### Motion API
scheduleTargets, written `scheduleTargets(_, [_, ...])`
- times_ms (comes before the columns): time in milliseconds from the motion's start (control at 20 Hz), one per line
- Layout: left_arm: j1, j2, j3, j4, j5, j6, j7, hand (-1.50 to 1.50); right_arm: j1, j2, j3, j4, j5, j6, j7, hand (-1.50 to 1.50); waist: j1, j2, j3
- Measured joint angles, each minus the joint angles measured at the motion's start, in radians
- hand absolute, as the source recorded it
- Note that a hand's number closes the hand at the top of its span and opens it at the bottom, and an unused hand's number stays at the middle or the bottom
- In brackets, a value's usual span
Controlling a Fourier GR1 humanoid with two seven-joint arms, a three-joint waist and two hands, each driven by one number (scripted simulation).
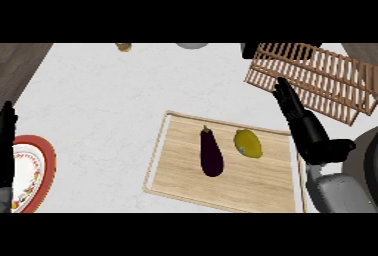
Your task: Pick the eggplant from the tray and place it in the tiered shelf
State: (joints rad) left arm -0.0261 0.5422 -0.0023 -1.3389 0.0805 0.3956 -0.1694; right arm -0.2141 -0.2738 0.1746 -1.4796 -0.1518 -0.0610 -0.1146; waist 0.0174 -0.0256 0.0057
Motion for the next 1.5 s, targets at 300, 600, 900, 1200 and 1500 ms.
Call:
scheduleTargets(300, [-0.004, -0.039, -0.046, -0.027, 0.067, -0.106, 0.082, 0.00, -0.158, 0.157, 0.129, 0.082, 0.239, -0.246, 0.139, 1.50, 0.014, 0.023, -0.007])
scheduleTargets(600, [0.016, -0.074, -0.077, -0.026, 0.135, -0.184, 0.142, 0.00, -0.143, 0.130, 0.147, 0.224, 0.571, -0.561, 0.297, -1.50, -0.014, 0.022, -0.018])
scheduleTargets(900, [0.012, -0.066, -0.078, -0.019, 0.185, -0.260, 0.181, 0.00, -0.197, 0.240, 0.334, 0.343, 0.827, -0.778, 0.600, -1.50, 0.008, 0.019, -0.014])
scheduleTargets(1200, [0.015, -0.065, -0.074, -0.016, 0.197, -0.268, 0.203, 0.00, -0.293, 0.267, 0.393, 0.461, 1.069, -0.677, 0.921, -1.50, -0.005, 0.005, -0.016])
scheduleTargets(1500, [0.016, -0.066, -0.079, -0.025, 0.201, -0.282, 0.207, 0.00, -0.411, 0.271, 0.453, 0.509, 1.119, -0.389, 1.195, -1.50, 0.013, 0.004, -0.014])
